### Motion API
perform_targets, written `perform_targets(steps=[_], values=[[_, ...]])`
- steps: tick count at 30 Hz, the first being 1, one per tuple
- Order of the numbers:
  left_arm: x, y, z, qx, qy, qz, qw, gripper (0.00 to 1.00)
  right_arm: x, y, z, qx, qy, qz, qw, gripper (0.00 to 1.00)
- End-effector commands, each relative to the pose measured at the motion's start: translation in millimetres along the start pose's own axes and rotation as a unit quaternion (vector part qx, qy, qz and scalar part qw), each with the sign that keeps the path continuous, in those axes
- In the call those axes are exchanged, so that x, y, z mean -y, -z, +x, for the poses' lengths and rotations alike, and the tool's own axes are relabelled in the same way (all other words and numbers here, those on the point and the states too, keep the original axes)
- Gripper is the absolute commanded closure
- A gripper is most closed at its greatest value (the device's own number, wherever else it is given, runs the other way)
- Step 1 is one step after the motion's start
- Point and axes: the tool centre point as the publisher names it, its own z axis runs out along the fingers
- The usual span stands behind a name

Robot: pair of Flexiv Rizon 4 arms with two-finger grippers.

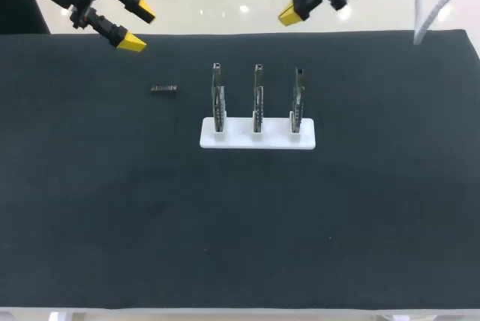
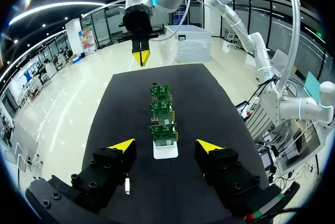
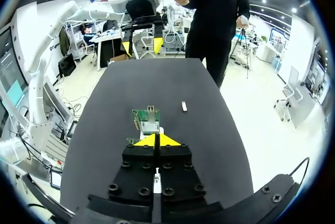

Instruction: Pick up the optical module with the left hand, and insert it into the network port with the right hand.

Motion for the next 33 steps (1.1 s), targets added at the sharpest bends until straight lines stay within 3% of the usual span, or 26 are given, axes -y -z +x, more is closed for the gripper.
perform_targets(steps=[1, 15, 22, 24, 33], values=[[-0.8, -0.3, -0.3, -0.001, 0.001, 0.001, 1.000, 0.00, -12.0, 19.9, 20.8, 0.011, 0.011, 0.020, 1.000, 1.00], [-0.8, -0.3, -0.3, -0.001, 0.001, 0.001, 1.000, 0.00, -8.4, 68.3, 70.3, 0.004, 0.017, 0.009, 1.000, 1.00], [-0.8, -0.3, -0.3, -0.001, 0.001, 0.001, 1.000, 0.00, -10.8, 78.5, 77.9, 0.018, 0.013, 0.006, 1.000, 1.00], [-0.8, -0.3, -0.3, -0.001, 0.001, 0.001, 1.000, 0.00, -10.8, 78.5, 77.9, 0.018, 0.013, 0.006, 1.000, 0.00], [-0.8, -0.3, -0.3, -0.001, 0.001, 0.001, 1.000, 0.00, -10.8, 78.5, 77.9, 0.018, 0.013, 0.006, 1.000, 0.00]])
